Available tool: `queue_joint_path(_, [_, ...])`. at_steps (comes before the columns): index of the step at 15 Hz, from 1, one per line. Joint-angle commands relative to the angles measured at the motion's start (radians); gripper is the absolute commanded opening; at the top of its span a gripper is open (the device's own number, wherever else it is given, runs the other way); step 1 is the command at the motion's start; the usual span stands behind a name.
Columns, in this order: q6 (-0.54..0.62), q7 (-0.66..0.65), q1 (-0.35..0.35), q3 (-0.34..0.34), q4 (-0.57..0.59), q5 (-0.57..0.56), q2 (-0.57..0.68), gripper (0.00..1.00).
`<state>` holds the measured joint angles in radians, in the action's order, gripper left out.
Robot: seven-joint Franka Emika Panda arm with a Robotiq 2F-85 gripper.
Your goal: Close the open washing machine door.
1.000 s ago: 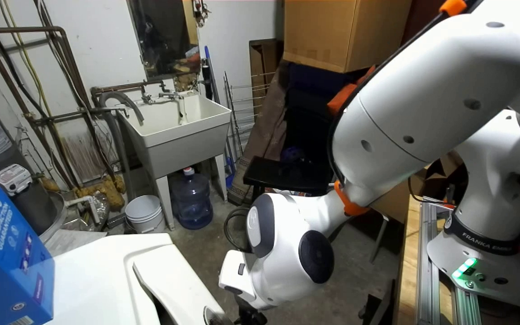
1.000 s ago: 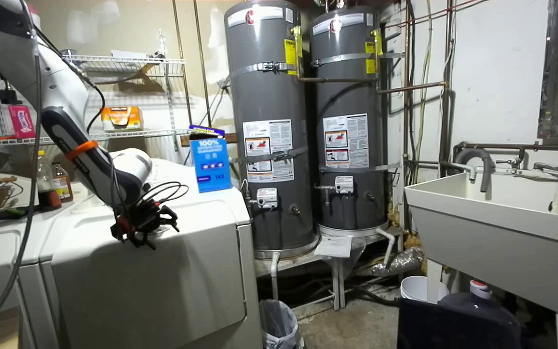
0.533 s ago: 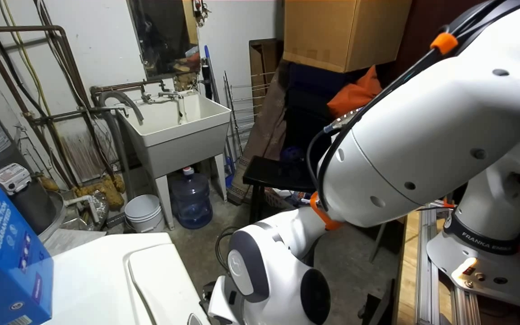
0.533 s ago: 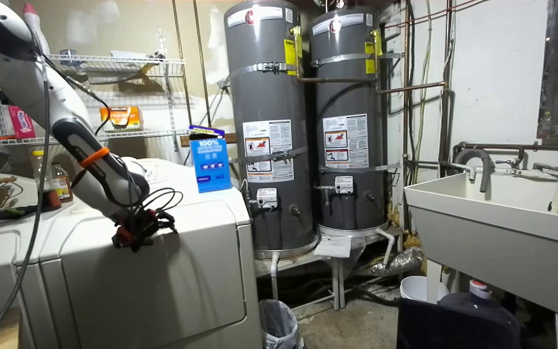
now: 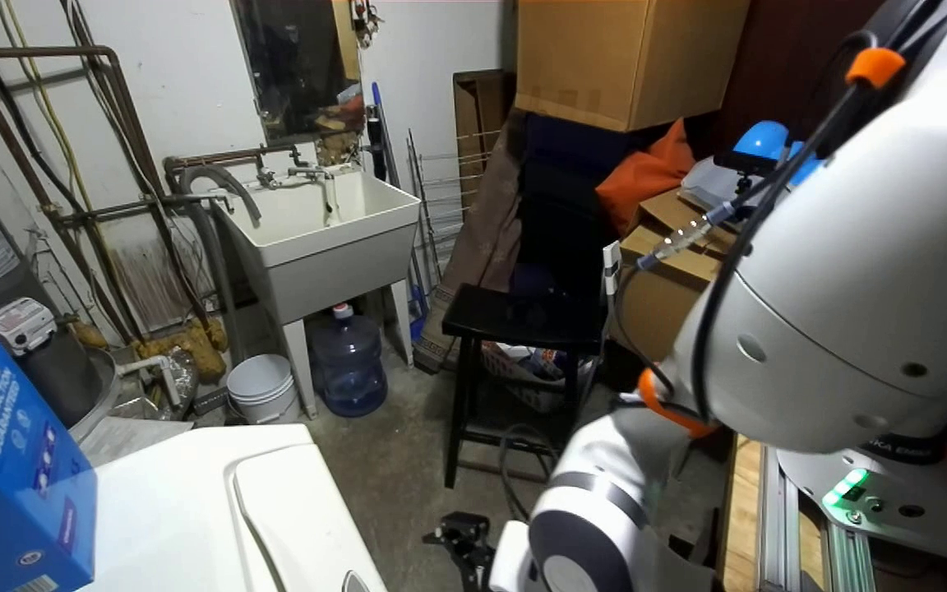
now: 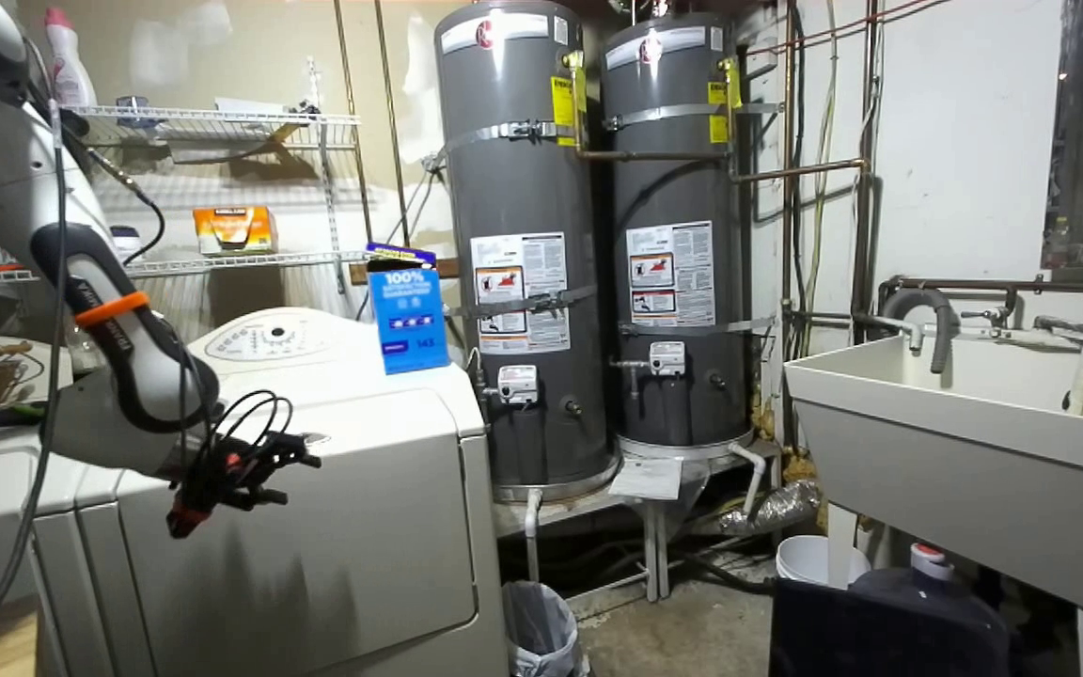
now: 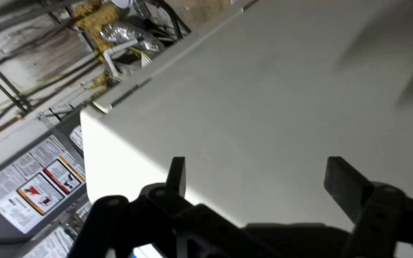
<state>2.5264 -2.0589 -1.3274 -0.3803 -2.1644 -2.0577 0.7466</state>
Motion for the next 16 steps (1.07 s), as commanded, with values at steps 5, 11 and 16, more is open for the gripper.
queue_joint_path(5, [-0.359,-0.141,0.158,0.309,-0.296,0.152,-0.073,1.00])
queue_joint_path(11, [-0.556,-0.335,0.341,0.444,-0.445,0.072,-0.179,1.00])
queue_joint_path(16, [-0.719,-0.420,0.575,0.612,-0.505,0.091,-0.159,1.00])
